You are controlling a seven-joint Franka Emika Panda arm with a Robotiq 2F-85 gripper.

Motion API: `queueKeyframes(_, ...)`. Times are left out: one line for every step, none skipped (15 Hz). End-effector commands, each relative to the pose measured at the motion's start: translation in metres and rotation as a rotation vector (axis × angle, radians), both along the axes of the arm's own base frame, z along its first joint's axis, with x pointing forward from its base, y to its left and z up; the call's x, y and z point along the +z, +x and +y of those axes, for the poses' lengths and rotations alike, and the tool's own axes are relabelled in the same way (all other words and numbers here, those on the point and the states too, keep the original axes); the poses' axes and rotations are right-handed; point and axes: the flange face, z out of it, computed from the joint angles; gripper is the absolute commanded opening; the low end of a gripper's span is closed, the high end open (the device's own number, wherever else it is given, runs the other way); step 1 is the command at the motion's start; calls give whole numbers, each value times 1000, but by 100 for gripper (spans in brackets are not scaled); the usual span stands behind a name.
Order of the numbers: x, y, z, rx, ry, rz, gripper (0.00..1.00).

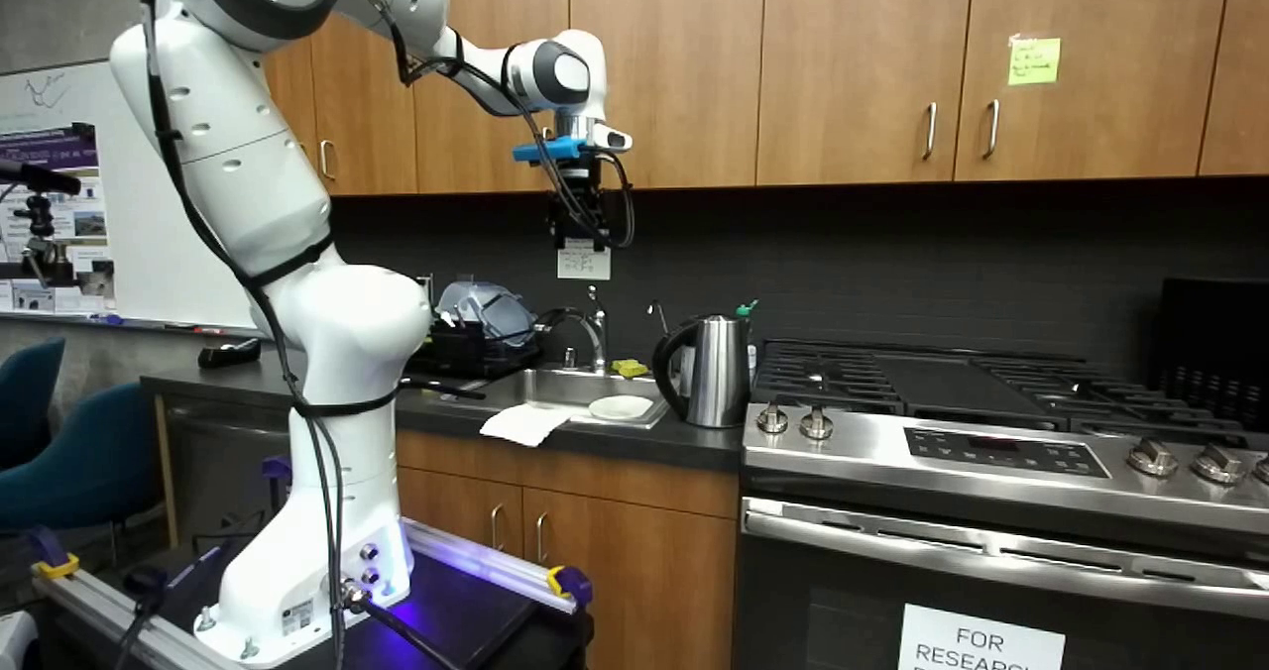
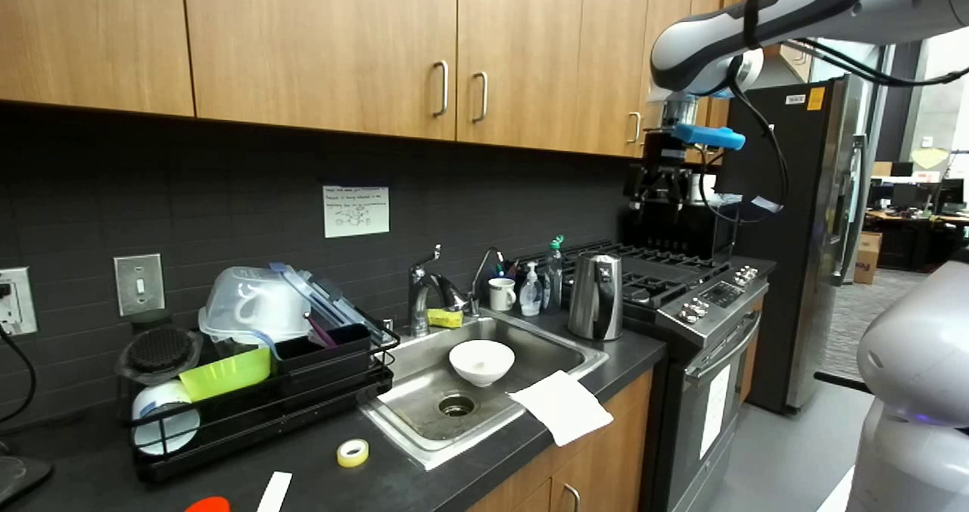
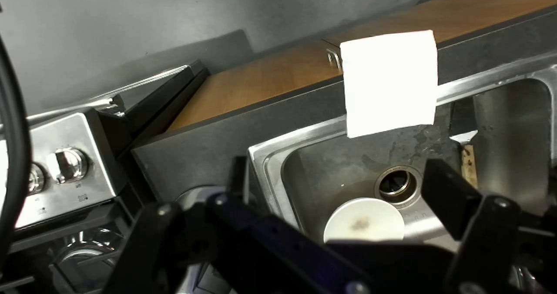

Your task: Press the button on the handle of the silver kettle

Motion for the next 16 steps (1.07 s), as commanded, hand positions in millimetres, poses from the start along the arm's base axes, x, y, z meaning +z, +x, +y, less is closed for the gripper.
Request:
queueKeyframes(1, 0, 0, 0, 0, 1, 100)
queueKeyframes(1, 0, 0, 0, 0, 1, 100)
queueKeyframes(1, 0, 0, 0, 0, 1, 100)
queueKeyframes(1, 0, 0, 0, 0, 1, 100)
queueKeyframes(1, 0, 0, 0, 0, 1, 100)
queueKeyframes(1, 0, 0, 0, 0, 1, 100)
queueKeyframes(1, 0, 0, 0, 0, 1, 100)
queueKeyframes(1, 0, 0, 0, 0, 1, 100)
queueKeyframes(2, 8, 3, 6, -5, 0, 100)
queueKeyframes(2, 15, 6, 15, -16, -4, 100)
queueKeyframes(2, 25, 10, 29, -40, -20, 100)
queueKeyframes(1, 36, 15, 24, -66, -45, 100)
queueKeyframes(0, 46, 19, 16, -85, -71, 100)
queueKeyframes(-1, 59, 25, 19, -92, -99, 100)
queueKeyframes(-3, 72, 31, 11, -106, -124, 100)
queueKeyframes(-5, 83, 35, 7, -113, -146, 100)
